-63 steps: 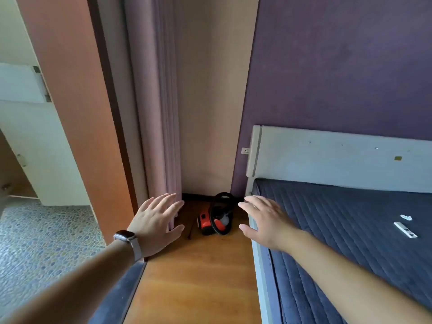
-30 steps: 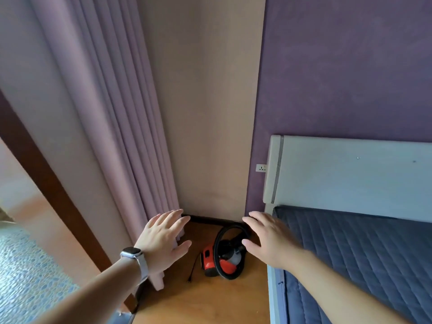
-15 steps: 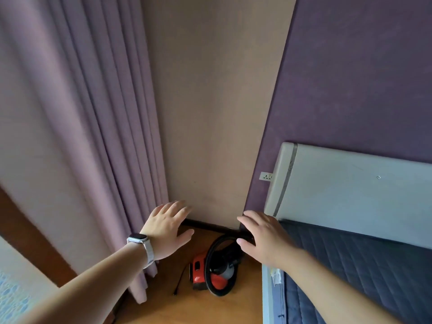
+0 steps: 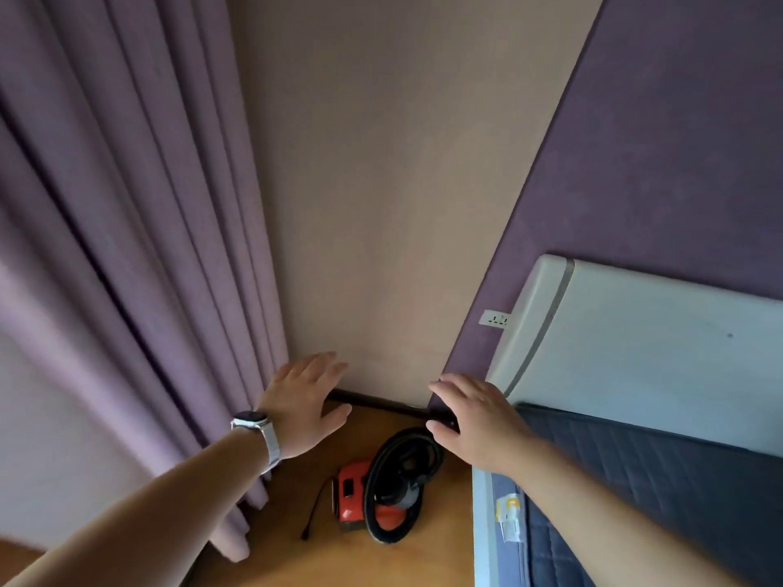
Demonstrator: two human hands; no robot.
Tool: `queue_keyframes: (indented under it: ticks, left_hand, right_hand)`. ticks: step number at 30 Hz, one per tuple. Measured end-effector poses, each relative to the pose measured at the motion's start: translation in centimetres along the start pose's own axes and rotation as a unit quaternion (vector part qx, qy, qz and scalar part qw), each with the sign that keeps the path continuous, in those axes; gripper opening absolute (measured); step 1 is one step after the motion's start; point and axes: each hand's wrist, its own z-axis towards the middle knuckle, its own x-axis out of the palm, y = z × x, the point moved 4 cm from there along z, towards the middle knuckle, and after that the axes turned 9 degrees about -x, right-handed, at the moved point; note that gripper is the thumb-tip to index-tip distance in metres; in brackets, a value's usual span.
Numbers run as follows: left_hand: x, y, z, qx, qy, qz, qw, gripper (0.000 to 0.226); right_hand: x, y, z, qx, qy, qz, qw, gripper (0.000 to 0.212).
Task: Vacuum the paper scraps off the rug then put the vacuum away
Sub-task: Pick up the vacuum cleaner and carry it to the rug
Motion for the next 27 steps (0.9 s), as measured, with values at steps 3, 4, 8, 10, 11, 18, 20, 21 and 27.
queue_keyframes:
  ticks: [3, 4, 8, 10, 11, 18, 20, 21, 27]
  left_hand:
    - [2.0, 0.8, 1.6, -0.024, 0.014, -0.007, 1.000, 0.068]
    - [2.9, 1.0, 1.9, -0.035, 0.021, -0.012, 0.999, 0.067]
    - [7.5, 1.5, 2.8, -0.078, 0.067, -0.024, 0.994, 0.065]
    - [10.2, 1.8, 3.4, -0.107, 0.092, -0.030, 0.989, 0.064]
    - [11.6, 1.9, 3.8, -0.129, 0.100, -0.040, 0.986, 0.064]
    - [24.9, 1.8, 7.4, -0.185, 0.171, -0.066, 0.965, 0.080]
    - [30.2, 2.2, 7.9, -0.199, 0.206, -0.070, 0.955, 0.075]
    - [32.7, 2.2, 8.0, -0.203, 0.218, -0.076, 0.952, 0.070]
    - [46.4, 2.4, 7.6, -0.231, 0.245, -0.151, 0.930, 0.057]
  right_hand:
    - [1.8, -1.7, 2.2, -0.027, 0.008, -0.007, 1.000, 0.063]
    - [2.8, -2.3, 2.9, -0.035, 0.018, -0.005, 0.999, 0.062]
    - [8.6, -4.9, 5.5, -0.056, 0.081, 0.024, 0.995, 0.065]
    - [12.1, -6.4, 6.5, -0.062, 0.126, 0.052, 0.989, 0.070]
    - [13.7, -7.2, 7.0, -0.065, 0.135, 0.058, 0.987, 0.071]
    - [26.3, -13.2, 10.9, -0.080, 0.201, 0.102, 0.971, 0.070]
    - [30.2, -14.8, 11.9, -0.068, 0.212, 0.110, 0.969, 0.066]
    - [32.3, -15.6, 12.1, -0.060, 0.218, 0.115, 0.967, 0.064]
    - [44.7, -18.5, 12.3, -0.043, 0.235, 0.141, 0.961, 0.060]
